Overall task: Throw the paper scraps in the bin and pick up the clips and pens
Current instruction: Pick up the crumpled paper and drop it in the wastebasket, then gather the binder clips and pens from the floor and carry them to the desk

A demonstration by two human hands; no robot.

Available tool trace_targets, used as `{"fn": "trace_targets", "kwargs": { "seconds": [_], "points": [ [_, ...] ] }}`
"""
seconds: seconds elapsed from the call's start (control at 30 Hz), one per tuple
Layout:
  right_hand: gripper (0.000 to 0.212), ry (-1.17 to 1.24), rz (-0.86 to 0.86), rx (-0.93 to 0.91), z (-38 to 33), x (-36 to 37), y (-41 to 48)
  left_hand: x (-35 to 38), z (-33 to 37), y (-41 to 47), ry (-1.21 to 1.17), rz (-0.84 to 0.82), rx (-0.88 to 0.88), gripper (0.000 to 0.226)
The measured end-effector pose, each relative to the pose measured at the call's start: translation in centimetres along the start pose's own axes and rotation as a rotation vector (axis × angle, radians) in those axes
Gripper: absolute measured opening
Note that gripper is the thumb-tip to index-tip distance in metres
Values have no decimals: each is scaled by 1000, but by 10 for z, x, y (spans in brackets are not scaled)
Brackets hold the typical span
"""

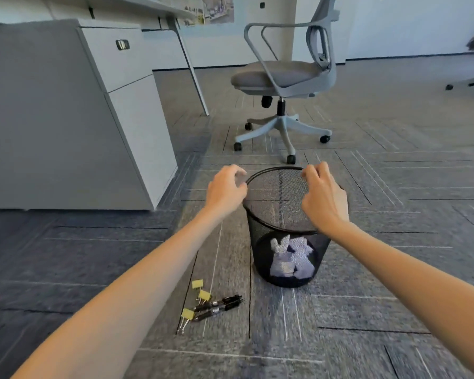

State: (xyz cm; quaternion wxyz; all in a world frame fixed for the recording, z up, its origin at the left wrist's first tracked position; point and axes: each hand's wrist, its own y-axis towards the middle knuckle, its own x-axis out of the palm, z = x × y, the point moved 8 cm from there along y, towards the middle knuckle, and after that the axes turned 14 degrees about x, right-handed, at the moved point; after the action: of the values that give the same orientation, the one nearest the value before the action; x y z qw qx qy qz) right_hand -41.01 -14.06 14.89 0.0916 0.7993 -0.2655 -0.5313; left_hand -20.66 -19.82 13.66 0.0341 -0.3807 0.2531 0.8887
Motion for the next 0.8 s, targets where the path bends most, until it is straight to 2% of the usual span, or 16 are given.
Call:
{"fn": "trace_targets", "kwargs": {
  "seconds": [0.1, 0.2, 0.27, 0.47, 0.6, 0.63, 0.73, 0.8],
  "points": [
    [27, 202, -5, -91, -51, 8, -15, -46, -36, -23, -11, 128, -56, 20],
    [18, 352, -76, -202, -102, 35, -48, -72, -83, -65, 28, 144, -144, 24],
    [16, 343, -162, -272, -126, 68, -74, -78, -114, -98, 17, 119, -188, 27],
    [17, -31, -631, -372, -133, 195, -147, -46, -197, -180, -36, -60, -280, 36],
    [21, -328, -845, -403, -104, 256, -189, -1, -233, -215, -137, -216, -339, 53],
    [27, -389, -893, -420, -96, 270, -200, 10, -240, -221, -148, -264, -350, 59],
    [62, -533, -1024, -468, -74, 299, -229, 37, -252, -236, -145, -427, -362, 82],
    [71, -566, -989, -524, -69, 309, -236, 51, -255, -243, -159, -509, -375, 94]
  ]
}}
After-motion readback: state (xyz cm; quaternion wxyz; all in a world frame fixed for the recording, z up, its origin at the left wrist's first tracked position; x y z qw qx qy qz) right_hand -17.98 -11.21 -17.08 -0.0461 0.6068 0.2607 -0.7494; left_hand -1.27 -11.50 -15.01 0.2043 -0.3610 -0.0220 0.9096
